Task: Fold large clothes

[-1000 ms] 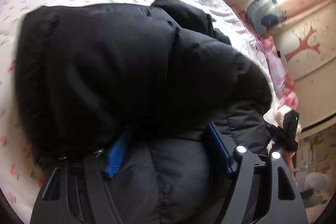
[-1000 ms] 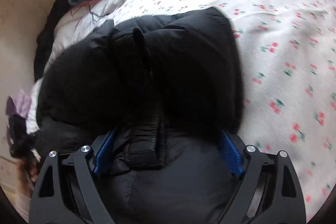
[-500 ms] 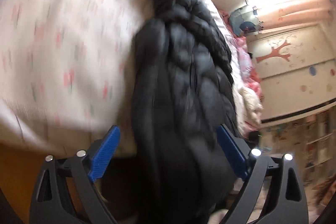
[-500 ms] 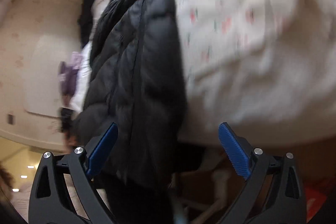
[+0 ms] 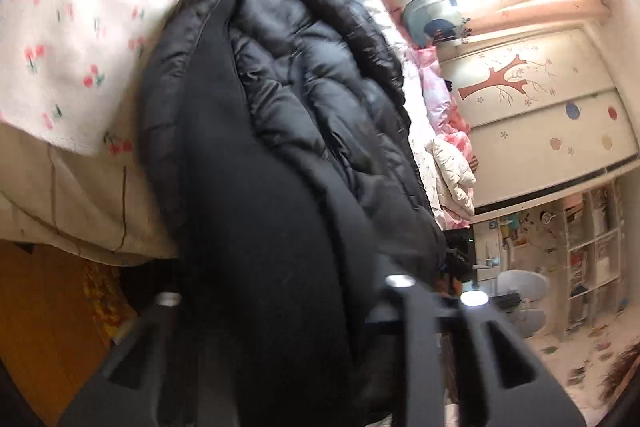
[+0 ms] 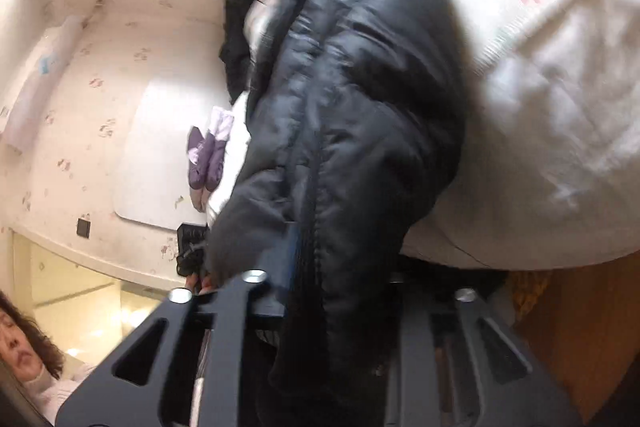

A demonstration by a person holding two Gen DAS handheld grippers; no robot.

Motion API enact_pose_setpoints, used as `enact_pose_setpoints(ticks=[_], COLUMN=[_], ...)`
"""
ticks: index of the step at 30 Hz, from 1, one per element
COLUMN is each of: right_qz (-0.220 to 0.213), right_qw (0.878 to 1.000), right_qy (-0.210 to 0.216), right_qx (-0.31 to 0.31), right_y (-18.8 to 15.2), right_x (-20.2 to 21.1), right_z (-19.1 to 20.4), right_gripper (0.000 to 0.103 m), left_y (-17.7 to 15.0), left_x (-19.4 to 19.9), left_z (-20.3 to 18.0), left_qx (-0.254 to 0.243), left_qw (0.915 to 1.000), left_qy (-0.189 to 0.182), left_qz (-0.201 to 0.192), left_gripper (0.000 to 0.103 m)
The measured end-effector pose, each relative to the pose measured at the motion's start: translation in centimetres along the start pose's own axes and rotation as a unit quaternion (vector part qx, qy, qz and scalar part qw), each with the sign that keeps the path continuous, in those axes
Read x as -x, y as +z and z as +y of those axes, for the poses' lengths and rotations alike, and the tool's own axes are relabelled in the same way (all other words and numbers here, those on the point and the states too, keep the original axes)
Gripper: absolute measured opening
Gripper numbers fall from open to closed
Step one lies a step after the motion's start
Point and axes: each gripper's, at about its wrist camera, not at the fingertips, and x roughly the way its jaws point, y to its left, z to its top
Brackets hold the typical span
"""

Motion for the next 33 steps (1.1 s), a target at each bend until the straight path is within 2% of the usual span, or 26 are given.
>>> enact_pose_setpoints(ticks=[1,4,6,8,9,10,11,13,15,17,19,23,25,26,27,28,29,31,33], right_qz=[-0.011,-0.034,-0.019,0.018,0.042,0.058,0.069,0.078,0.072,0.059,0.044,0.03,0.022,0.019,0.018,0.018,0.018,0.019,0.02], right_qw=[1.0,0.997,0.995,0.993,0.994,0.994,0.995,0.996,0.995,0.994,0.993,0.994,0.995,0.996,0.996,0.997,0.997,0.998,0.998], right_qy=[0.008,0.039,0.051,0.054,0.049,0.048,0.047,0.046,0.058,0.073,0.087,0.095,0.089,0.083,0.075,0.07,0.065,0.055,0.05], right_qx=[0.01,0.051,0.087,0.101,0.093,0.078,0.052,0.01,-0.026,-0.049,-0.062,-0.05,-0.04,-0.038,-0.037,-0.035,-0.032,-0.027,-0.023], right_y=[-0.2,-0.5,-1.6,-2.6,-3.1,-3.4,-3.9,-4.3,-4.5,-4.1,-4.2,-4.3,-4.1,-3.9,-3.4,-3.4,-3.5,-3.6,-3.6], right_x=[0.5,2.1,3.4,4.1,3.9,3.6,3.3,2.9,2.1,1.7,1.2,1.1,1.0,-0.2,-0.7,-0.8,-0.9,-1.2,-1.4], right_z=[1.1,5.3,7.7,8.0,7.2,6.2,4.5,1.8,-0.6,-2.2,-3.0,-2.9,-2.7,-2.2,-1.9,-1.7,-1.7,-1.1,-0.8], right_gripper=[0.013,0.012,0.012,0.021,0.028,0.052,0.066,0.068,0.068,0.068,0.068,0.066,0.057,0.052,0.049,0.045,0.043,0.04,0.038], left_y=[-0.1,-0.8,-1.7,-3.1,-3.3,-3.6,-3.8,-4.0,-4.0,-3.9,-4.0,-3.8,-3.8,-3.7,-3.8,-3.7,-3.7,-3.8,-3.7], left_x=[0.9,2.9,3.5,3.7,2.8,2.5,2.1,1.4,1.2,0.8,0.3,0.4,1.0,1.1,1.2,1.3,1.4,1.4,1.5], left_z=[-0.9,-4.3,-6.1,-6.2,-5.7,-4.9,-3.6,-1.1,0.9,1.6,1.3,0.3,-1.0,-1.9,-3.0,-3.7,-4.3,-6.1,-6.3], left_qx=[-0.01,-0.046,-0.08,-0.11,-0.107,-0.098,-0.082,-0.041,-0.008,0.012,0.012,-0.008,-0.046,-0.068,-0.092,-0.105,-0.124,-0.169,-0.186], left_qw=[0.9999,0.998,0.9955,0.9932,0.9933,0.9938,0.995,0.9973,0.9982,0.9979,0.9984,0.9998,0.9983,0.9957,0.9918,0.9892,0.9848,0.9735,0.9693], left_qy=[-0.003,-0.038,-0.051,-0.029,-0.013,-0.007,0.001,-0.019,-0.045,-0.057,-0.052,-0.02,0.027,0.055,0.081,0.094,0.113,0.145,0.152], left_qz=[-0.007,-0.018,-0.008,0.027,0.042,0.052,0.058,0.058,0.039,0.027,0.021,0.003,-0.021,-0.029,-0.036,-0.039,-0.044,-0.052,-0.055], left_gripper=[0.016,0.014,0.014,0.017,0.025,0.039,0.046,0.066,0.078,0.081,0.084,0.084,0.081,0.076,0.066,0.059,0.055,0.041,0.032])
